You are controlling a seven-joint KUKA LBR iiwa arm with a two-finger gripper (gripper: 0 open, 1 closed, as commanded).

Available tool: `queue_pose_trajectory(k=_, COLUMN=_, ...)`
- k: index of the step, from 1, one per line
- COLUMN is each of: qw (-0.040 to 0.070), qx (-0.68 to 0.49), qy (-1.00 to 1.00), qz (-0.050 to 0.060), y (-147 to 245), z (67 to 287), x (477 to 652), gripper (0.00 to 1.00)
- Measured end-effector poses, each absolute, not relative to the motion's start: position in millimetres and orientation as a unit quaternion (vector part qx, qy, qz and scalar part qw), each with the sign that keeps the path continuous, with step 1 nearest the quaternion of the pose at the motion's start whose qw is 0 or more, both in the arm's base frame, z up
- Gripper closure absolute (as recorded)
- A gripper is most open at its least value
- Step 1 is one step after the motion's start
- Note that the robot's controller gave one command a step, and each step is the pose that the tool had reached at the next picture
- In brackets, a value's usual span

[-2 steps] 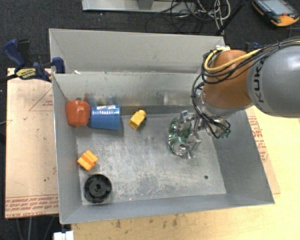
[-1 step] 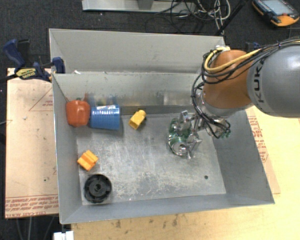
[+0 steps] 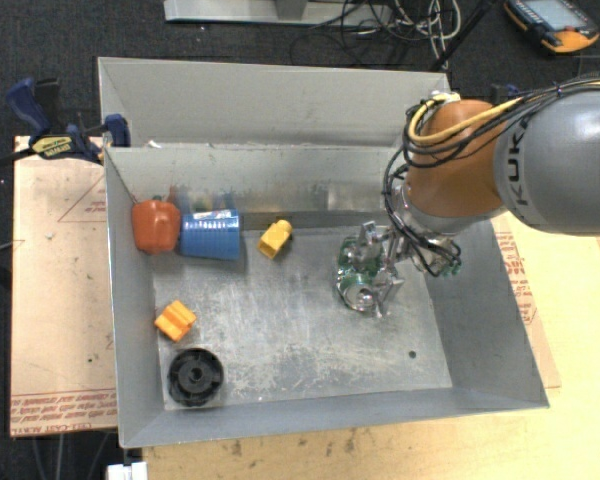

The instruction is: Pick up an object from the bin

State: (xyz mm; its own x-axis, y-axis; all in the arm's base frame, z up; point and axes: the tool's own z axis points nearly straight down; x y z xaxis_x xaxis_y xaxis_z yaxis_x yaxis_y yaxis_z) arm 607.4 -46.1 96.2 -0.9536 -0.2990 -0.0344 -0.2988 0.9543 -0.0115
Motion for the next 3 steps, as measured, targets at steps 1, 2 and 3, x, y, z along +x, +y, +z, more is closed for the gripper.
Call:
queue_pose_trajectory(k=1, qw=0.018, qx=-0.151, qy=0.988, qz=-0.003, y=-46.1, z=96.2, x=607.4, gripper=1.00)
queue_pose_trajectory(k=2, qw=0.018, qx=-0.151, qy=0.988, qz=-0.003, y=-46.1, z=96.2, x=607.4, gripper=1.00)
queue_pose_trajectory(k=3, qw=0.018, qx=-0.151, qy=0.988, qz=-0.003, y=-46.1, z=96.2, x=607.4, gripper=1.00)
